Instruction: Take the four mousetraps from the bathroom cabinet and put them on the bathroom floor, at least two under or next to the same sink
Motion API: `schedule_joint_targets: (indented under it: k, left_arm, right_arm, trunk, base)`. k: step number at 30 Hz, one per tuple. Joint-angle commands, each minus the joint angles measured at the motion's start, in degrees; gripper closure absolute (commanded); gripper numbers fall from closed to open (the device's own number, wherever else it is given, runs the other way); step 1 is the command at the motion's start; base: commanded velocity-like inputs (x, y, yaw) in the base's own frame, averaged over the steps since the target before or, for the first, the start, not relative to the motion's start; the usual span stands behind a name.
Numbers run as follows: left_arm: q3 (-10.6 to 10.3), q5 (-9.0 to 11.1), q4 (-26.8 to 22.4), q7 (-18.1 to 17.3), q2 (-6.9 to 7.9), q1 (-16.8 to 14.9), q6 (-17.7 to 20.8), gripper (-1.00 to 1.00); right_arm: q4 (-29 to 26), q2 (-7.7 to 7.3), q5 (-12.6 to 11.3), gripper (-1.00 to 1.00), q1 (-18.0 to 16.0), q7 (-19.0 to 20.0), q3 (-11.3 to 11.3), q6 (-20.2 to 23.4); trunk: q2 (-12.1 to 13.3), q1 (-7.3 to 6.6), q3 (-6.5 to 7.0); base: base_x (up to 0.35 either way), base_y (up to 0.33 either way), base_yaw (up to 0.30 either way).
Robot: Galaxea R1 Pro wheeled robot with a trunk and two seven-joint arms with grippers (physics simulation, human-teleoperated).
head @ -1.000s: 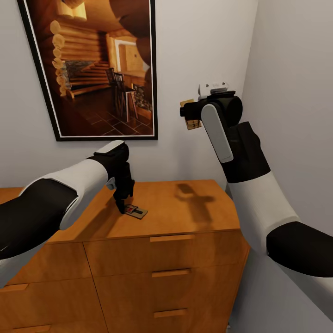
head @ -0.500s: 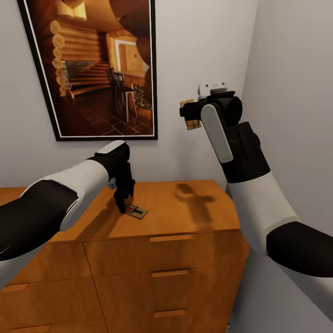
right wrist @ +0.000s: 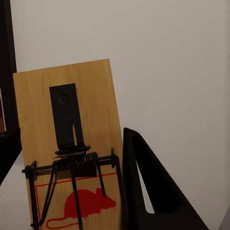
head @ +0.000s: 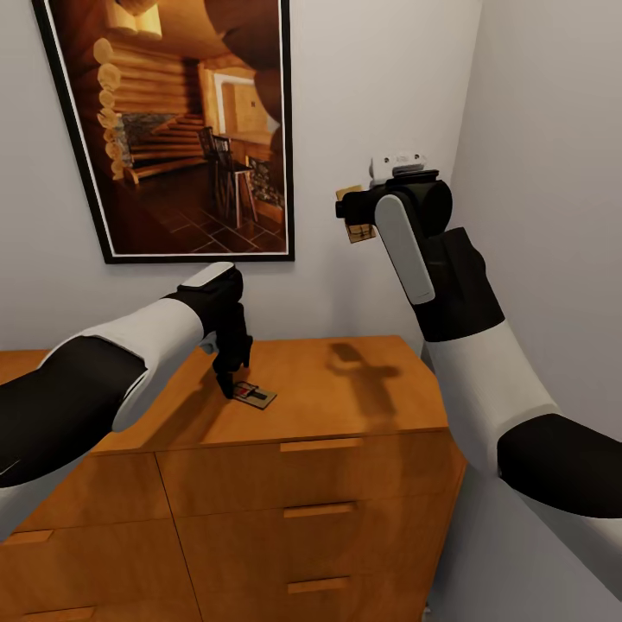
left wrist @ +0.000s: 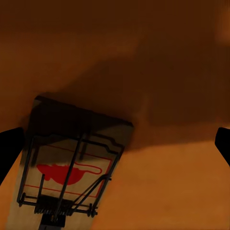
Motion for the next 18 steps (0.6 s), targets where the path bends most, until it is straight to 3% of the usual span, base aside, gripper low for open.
schedule_joint_targets:
  k: [1, 13, 14, 18]
  left_arm:
    - [0.77, 0.51, -0.02, 0.22, 0.02, 0.57, -0.42, -1.00]
    - [0.84, 0.41, -0.40, 0.22, -0.15, 0.63, -0.11, -1.00]
    - [0.84, 0.40, -0.42, 0.22, -0.16, 0.62, -0.11, 1.00]
    - [0.85, 0.35, -0.42, 0.18, -0.23, 0.61, -0.19, 1.00]
  right_arm:
    - [-0.03, -0.01, -0.70, 1.00, -0.06, -0.72, 0.06, 0.13]
    - [-0.03, 0.00, -0.69, 1.00, -0.06, -0.72, 0.06, 0.13]
    - [-0.02, 0.00, -0.69, 1.00, -0.06, -0.72, 0.06, 0.13]
    - [0.01, 0.00, -0.69, 1.00, -0.06, -0.72, 0.06, 0.13]
  trunk:
    - [-0.02, 0.00, -0.08]
    - [-0.02, 0.00, -0.08]
    - [-0.02, 0.00, -0.08]
    - [-0.02, 0.00, -0.08]
  base:
    - [0.000, 0.000, 0.000]
    - [0.000, 0.000, 0.000]
    - [0.000, 0.000, 0.000]
    - [0.000, 0.000, 0.000]
